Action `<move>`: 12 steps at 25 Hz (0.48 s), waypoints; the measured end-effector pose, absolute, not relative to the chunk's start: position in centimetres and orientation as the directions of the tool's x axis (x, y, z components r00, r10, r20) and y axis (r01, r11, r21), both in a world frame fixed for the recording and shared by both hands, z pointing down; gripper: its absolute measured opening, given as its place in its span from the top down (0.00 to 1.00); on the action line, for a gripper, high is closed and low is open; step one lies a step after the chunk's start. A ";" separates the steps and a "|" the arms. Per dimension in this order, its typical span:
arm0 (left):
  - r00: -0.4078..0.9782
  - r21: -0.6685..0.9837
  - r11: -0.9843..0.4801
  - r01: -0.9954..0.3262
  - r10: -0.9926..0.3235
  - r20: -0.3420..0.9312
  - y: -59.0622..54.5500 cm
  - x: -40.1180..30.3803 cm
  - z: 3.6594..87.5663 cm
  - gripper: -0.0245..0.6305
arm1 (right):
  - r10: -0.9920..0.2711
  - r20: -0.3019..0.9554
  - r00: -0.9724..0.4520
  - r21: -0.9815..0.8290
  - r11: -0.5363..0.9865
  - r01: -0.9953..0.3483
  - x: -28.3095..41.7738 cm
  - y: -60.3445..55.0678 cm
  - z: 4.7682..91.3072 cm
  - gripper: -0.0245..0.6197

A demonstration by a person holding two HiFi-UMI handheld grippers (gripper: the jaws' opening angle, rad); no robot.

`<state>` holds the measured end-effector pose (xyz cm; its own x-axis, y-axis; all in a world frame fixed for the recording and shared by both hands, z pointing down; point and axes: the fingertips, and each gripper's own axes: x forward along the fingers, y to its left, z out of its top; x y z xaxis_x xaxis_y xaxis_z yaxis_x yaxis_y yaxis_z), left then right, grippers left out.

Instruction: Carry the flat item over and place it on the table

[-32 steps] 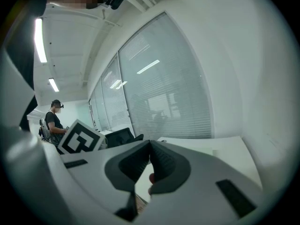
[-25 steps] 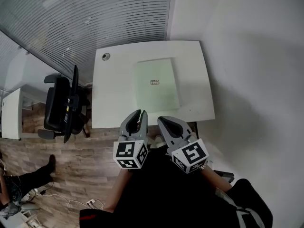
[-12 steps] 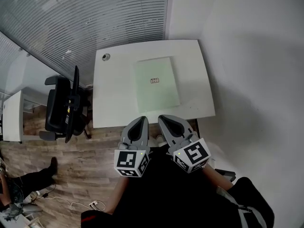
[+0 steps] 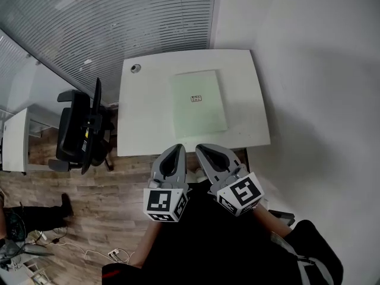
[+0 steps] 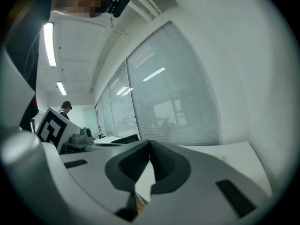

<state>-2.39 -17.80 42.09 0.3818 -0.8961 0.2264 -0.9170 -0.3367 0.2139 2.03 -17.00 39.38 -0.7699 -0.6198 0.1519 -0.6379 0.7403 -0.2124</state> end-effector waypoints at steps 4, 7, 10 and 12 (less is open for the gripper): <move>0.345 0.213 -0.299 -0.930 -0.911 0.226 -17.4 -3.2 42.3 0.96 | -0.608 0.155 -0.779 -0.204 0.752 -0.627 1.7 -16.7 39.4 0.96; 0.316 0.208 -0.271 -0.940 -0.921 0.227 -17.2 -3.8 42.5 0.96 | -0.619 0.153 -0.771 -0.196 0.746 -0.637 1.6 -16.8 39.4 0.96; 0.320 0.212 -0.275 -0.938 -0.922 0.220 -17.0 -4.0 42.5 0.96 | -0.622 0.149 -0.769 -0.196 0.743 -0.640 1.5 -16.7 39.2 0.96; 0.331 0.212 -0.286 -0.935 -0.918 0.221 -16.9 -3.8 42.5 0.96 | -0.619 0.152 -0.770 -0.201 0.744 -0.637 1.4 -16.6 39.3 0.96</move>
